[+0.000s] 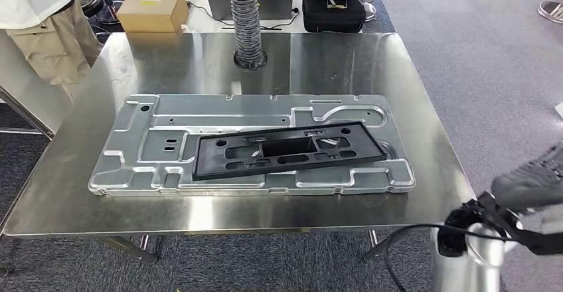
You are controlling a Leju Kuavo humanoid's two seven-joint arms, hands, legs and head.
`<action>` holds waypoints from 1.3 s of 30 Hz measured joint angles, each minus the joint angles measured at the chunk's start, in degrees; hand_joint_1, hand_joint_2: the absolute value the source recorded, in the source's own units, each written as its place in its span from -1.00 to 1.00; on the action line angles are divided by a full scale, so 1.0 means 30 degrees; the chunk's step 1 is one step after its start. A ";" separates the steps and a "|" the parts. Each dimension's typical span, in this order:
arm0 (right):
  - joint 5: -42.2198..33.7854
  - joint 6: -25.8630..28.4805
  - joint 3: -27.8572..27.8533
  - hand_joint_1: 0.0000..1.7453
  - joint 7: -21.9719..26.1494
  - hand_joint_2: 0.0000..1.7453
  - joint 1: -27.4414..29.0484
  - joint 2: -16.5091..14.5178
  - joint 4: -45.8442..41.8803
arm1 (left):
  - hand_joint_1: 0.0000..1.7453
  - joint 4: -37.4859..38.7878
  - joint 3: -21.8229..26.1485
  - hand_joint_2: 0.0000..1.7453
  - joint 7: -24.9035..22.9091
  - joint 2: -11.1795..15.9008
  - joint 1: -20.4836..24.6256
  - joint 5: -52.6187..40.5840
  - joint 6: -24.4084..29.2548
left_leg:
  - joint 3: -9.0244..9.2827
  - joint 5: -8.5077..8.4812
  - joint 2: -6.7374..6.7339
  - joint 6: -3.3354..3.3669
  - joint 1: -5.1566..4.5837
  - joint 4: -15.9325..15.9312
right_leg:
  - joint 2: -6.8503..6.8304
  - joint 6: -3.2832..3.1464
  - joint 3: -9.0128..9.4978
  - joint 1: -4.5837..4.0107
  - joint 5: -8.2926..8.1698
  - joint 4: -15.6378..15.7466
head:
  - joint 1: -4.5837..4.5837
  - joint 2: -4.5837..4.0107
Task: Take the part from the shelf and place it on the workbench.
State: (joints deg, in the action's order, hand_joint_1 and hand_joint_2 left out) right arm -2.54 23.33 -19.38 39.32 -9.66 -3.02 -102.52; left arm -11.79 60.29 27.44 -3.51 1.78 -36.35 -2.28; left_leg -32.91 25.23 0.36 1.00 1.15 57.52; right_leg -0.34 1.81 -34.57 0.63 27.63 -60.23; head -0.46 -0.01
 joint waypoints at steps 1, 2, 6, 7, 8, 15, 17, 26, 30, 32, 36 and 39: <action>-0.0197 -0.0175 -0.0727 -1.00 -0.0002 -1.00 0.0444 -0.0005 -0.0155 | -1.00 -0.0002 0.0020 -1.00 0.0091 -0.0004 0.0005 -0.0086 -0.0055 | -0.0095 -0.0104 -0.0014 0.0109 -0.0006 -0.0030 | 0.0025 0.0080 -0.0384 0.0032 0.0792 -0.1043 | 0.0027 0.0000; -0.0394 -0.0342 -0.1436 -1.00 -0.0004 -1.00 0.0882 -0.0011 -0.0259 | -1.00 -0.0002 0.0040 -1.00 0.0201 -0.0002 -0.0001 -0.0182 -0.0126 | -0.0230 -0.0195 -0.0016 0.0170 -0.0031 -0.0032 | 0.0037 0.0150 -0.0866 0.0038 0.1616 -0.2372 | 0.0051 0.0000; -0.0737 -0.1010 -0.3948 -1.00 -0.0002 -1.00 0.2466 -0.0125 -0.0333 | -1.00 -0.0004 0.0154 -1.00 0.0557 -0.0004 -0.0054 -0.0519 -0.0331 | -0.0844 -0.0616 -0.0010 0.0157 -0.0118 0.0045 | 0.0039 0.0193 -0.0678 0.0052 0.2127 -0.3634 | 0.0076 0.0000; -0.0708 -0.1118 -0.4414 -1.00 -0.0002 -1.00 0.2740 -0.0169 -0.0328 | -1.00 -0.0004 0.0205 -1.00 0.0597 -0.0005 -0.0054 -0.0579 -0.0373 | -0.0981 -0.0732 -0.0011 0.0106 -0.0129 0.0070 | 0.0038 0.0131 0.0269 0.0048 0.1629 -0.2237 | 0.0078 0.0002; -0.0674 -0.1156 -0.4822 -1.00 0.0000 -1.00 0.2997 -0.0207 -0.0315 | -1.00 -0.0004 0.0271 -1.00 0.0623 -0.0007 -0.0045 -0.0641 -0.0420 | -0.1094 -0.0852 -0.0007 0.0036 -0.0149 0.0094 | 0.0039 0.0047 0.1256 0.0015 0.1279 -0.0725 | 0.0076 0.0002; 0.1376 -0.0779 -0.6359 -1.00 -0.0004 -1.00 0.4568 -0.0688 0.1030 | -1.00 -0.0004 0.0945 -1.00 0.0475 0.0047 -0.0033 -0.1235 -0.0645 | -0.1501 -0.0538 0.0004 -0.0706 -0.0158 0.0642 | 0.0021 -0.0864 0.1913 -0.0075 0.0010 0.1498 | 0.0047 0.0002; 0.2770 -0.0415 -0.6816 -1.00 -0.0005 -1.00 0.4856 -0.0841 0.2082 | -1.00 -0.0004 0.1096 -1.00 0.0470 0.0056 -0.0048 -0.1433 -0.0779 | -0.2075 0.1505 -0.0009 -0.0804 -0.0151 0.2711 | 0.0000 -0.1026 0.1370 -0.0061 -0.0462 0.1540 | -0.0042 0.0000; 0.4698 -0.1354 -0.8554 -1.00 0.0002 -1.00 0.5963 -0.1510 0.3647 | -1.00 -0.0053 0.1384 -1.00 0.0499 0.0156 0.0133 -0.1931 -0.1129 | 0.2904 0.2011 -0.0073 -0.0198 -0.0431 -0.0611 | -0.0082 -0.0730 -0.0590 -0.0278 -0.2174 0.1179 | -0.0066 0.0002; 0.6066 -0.1682 -0.8918 -1.00 -0.0002 -1.00 0.5970 -0.1807 0.3963 | -1.00 -0.0051 0.1455 -1.00 0.0508 0.0060 0.0195 -0.1989 -0.1238 | 0.2422 0.1188 -0.0225 0.0293 -0.0390 -0.1123 | 0.0000 -0.0310 -0.0920 -0.0151 -0.1838 0.0887 | -0.0204 0.0002; 0.6338 -0.1724 -0.9086 -1.00 -0.0003 -1.00 0.5959 -0.1867 0.4171 | -1.00 -0.0051 0.1477 -1.00 0.0506 0.0027 0.0200 -0.2012 -0.1249 | 0.1799 0.0602 -0.0293 0.0425 -0.0351 -0.1188 | 0.0070 -0.0125 -0.1487 -0.0057 0.0195 -0.0978 | -0.0157 0.0002; 0.8242 -0.1611 -0.9574 -1.00 -0.0018 0.50 0.5759 -0.1969 0.5461 | -1.00 -0.0047 0.1513 -1.00 0.0422 -0.0056 0.0188 -0.2162 -0.1306 | 0.0460 -0.0333 -0.0351 0.0284 -0.0316 -0.0959 | 0.0074 0.0252 -0.1355 0.0189 0.1276 -0.4222 | -0.0093 0.0002; 1.0701 -0.1092 -1.0419 -1.00 -0.0029 0.50 0.5274 -0.1914 0.8095 | -1.00 -0.0047 0.1570 -1.00 0.0297 -0.0200 0.0208 -0.2304 -0.1346 | -0.0419 -0.0775 -0.0348 0.0033 -0.0271 -0.0513 | 0.0078 0.0288 0.1717 0.0313 0.0395 -0.0569 | -0.0071 0.0002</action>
State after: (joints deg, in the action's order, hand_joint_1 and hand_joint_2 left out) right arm 29.57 20.05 -50.64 39.23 6.16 -8.76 -78.24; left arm -11.93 65.00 28.33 -4.11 2.41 -43.26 -6.32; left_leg -34.17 22.90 -0.69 1.10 0.34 55.98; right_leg -0.10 2.67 -29.42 1.57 28.82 -61.94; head -0.67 0.00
